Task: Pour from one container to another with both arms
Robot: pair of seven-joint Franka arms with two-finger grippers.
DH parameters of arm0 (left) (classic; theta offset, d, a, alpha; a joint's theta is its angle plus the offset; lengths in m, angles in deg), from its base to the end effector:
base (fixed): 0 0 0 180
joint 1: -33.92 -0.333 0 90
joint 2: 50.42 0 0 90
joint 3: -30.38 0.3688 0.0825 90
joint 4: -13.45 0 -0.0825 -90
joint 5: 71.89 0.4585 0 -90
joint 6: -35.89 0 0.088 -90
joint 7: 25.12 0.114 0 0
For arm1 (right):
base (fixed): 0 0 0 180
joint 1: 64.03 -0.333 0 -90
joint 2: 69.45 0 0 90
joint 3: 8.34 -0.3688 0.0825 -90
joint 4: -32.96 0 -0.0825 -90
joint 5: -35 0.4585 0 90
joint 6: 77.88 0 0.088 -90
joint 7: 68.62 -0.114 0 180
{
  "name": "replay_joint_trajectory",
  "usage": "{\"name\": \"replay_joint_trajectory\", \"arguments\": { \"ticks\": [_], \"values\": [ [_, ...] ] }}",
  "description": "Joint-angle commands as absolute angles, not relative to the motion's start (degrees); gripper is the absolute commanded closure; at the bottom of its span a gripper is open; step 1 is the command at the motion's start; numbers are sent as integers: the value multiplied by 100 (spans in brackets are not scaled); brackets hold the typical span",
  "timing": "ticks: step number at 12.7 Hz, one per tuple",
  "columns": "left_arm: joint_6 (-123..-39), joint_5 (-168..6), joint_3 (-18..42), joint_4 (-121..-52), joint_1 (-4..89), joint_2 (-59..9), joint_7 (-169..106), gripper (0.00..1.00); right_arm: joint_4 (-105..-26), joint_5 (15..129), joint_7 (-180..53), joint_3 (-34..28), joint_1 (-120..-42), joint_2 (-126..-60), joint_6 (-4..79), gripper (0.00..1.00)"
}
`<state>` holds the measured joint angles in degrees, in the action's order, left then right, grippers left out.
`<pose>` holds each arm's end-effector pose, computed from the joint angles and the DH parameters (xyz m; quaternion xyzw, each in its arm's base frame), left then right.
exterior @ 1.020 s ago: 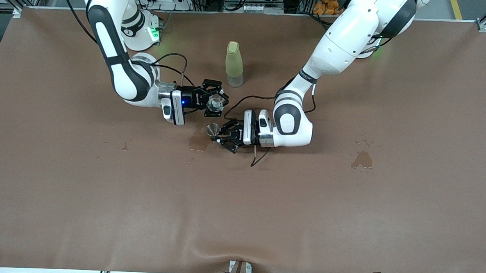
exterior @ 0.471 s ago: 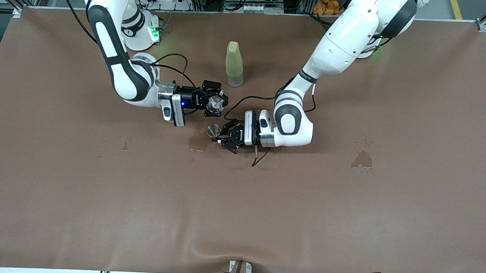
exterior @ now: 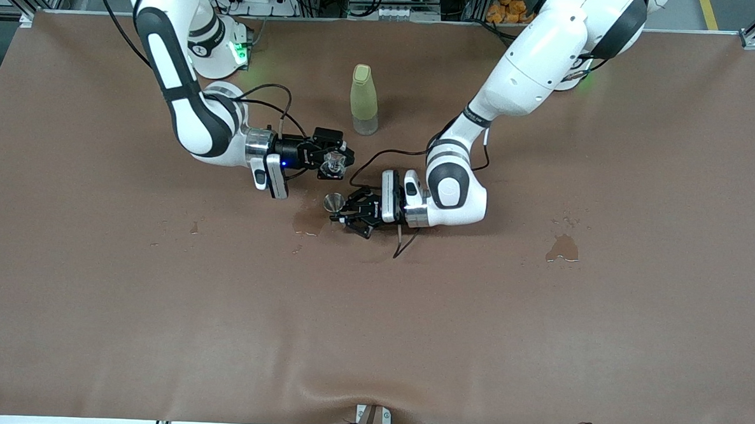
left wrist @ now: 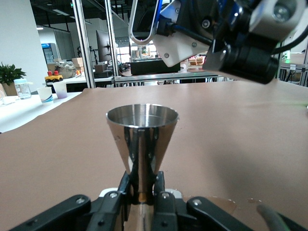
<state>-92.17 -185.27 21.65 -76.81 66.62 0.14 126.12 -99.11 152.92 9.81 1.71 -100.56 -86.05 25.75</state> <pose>0.5846 -0.5364 0.1109 0.5347 -0.5561 0.4730 0.4256 0.4906 0.3329 0.2387 -0.7040 -0.0841 -0.1304 0.6930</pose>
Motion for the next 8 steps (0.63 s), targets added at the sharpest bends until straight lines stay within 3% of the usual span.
{"name": "replay_joint_trajectory", "arguments": {
  "ticks": [1, 8],
  "values": [
    [-9252, -18773, 2159, -7743, 6679, -24, 12834, 100, -10046, 15427, 557, 168, -10121, -8334, 2698, 100],
    [-9252, -18896, 2141, -7857, 6723, -68, 12808, 100, -10029, 15427, -340, 168, -10112, -8307, 2777, 100]
  ]
}}
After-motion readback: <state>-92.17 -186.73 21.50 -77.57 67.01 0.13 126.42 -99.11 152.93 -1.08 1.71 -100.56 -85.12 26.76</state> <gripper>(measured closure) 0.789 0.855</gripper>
